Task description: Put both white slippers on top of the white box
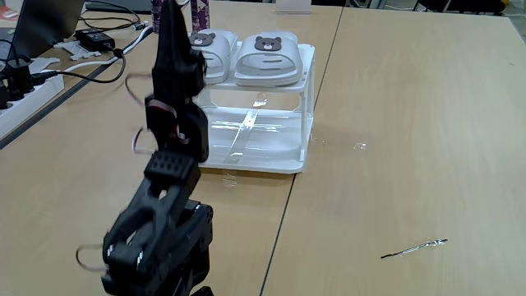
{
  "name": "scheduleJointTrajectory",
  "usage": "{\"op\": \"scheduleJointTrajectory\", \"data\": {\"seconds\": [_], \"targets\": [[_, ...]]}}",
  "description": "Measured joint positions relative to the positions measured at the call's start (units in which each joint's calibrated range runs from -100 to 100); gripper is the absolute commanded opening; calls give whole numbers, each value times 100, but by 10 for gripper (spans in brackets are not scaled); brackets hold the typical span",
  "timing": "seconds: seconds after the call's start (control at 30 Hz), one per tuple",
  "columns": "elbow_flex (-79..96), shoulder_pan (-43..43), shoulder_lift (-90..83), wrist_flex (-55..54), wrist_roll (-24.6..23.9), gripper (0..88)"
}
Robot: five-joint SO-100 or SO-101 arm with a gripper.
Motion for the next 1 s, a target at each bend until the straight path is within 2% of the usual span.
{"op": "scheduleJointTrajectory", "data": {"seconds": [0.1,0.3,0.5,0.7,1.0], "targets": [[602,0,-635,-249,0,7],[1527,7,-660,-1760,0,7],[1536,7,-709,-3107,0,7],[1536,7,-709,-3691,0,7],[1536,7,-709,-3734,0,7]]}}
